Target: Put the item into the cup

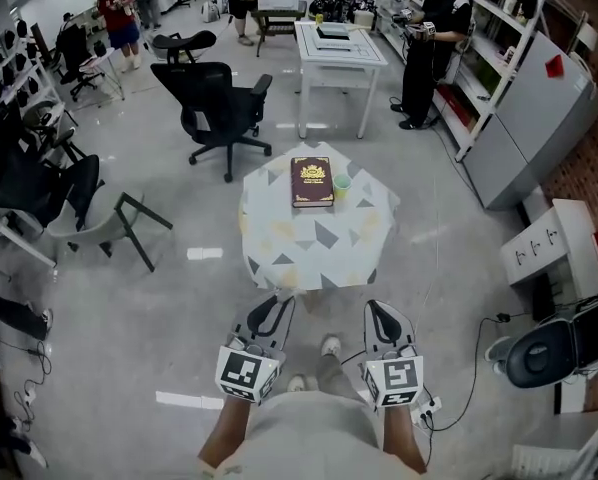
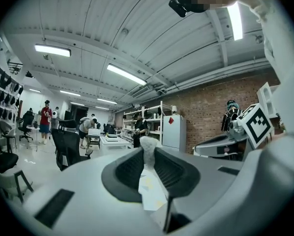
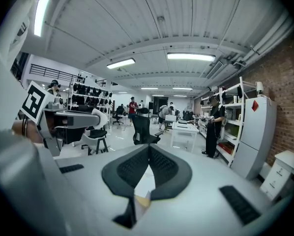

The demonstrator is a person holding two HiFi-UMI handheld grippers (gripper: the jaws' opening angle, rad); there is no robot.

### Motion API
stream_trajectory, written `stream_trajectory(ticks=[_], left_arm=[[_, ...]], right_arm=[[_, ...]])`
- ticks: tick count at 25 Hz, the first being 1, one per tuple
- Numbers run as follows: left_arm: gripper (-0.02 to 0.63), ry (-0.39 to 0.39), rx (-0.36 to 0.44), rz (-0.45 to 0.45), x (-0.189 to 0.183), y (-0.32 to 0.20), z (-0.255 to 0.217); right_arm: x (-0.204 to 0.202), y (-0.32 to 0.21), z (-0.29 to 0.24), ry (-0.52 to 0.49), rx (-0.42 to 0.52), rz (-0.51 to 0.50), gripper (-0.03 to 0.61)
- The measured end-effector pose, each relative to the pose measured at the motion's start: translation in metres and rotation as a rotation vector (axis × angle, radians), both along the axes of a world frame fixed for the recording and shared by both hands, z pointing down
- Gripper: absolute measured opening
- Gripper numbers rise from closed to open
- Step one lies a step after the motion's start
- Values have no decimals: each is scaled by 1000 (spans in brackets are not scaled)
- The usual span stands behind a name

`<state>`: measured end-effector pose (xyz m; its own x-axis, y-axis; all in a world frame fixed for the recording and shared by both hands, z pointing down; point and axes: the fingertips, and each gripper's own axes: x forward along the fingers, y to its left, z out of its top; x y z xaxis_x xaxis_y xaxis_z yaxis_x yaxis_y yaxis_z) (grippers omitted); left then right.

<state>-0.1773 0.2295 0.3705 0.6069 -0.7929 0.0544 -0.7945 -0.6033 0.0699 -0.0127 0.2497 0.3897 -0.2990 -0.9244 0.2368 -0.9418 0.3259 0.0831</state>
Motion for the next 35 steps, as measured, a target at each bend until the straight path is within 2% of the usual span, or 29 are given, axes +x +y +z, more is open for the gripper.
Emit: stream_trajectory(ticks=[9,17,21,35], left_arm=[[74,-21,0,-36,18,-45,4],[74,-44,6,-70,48,-91,-3],[74,-60,-15,-91,63,-110,1],[74,-96,-13,-123,112,-150,-6]], right_arm=[[18,-52,4,-26,9,-35,6],[42,-108,2,-46,13,-81,6],[58,-132,0,-59,14,-98,6],[101,-184,5,-104,-2,-137,6]])
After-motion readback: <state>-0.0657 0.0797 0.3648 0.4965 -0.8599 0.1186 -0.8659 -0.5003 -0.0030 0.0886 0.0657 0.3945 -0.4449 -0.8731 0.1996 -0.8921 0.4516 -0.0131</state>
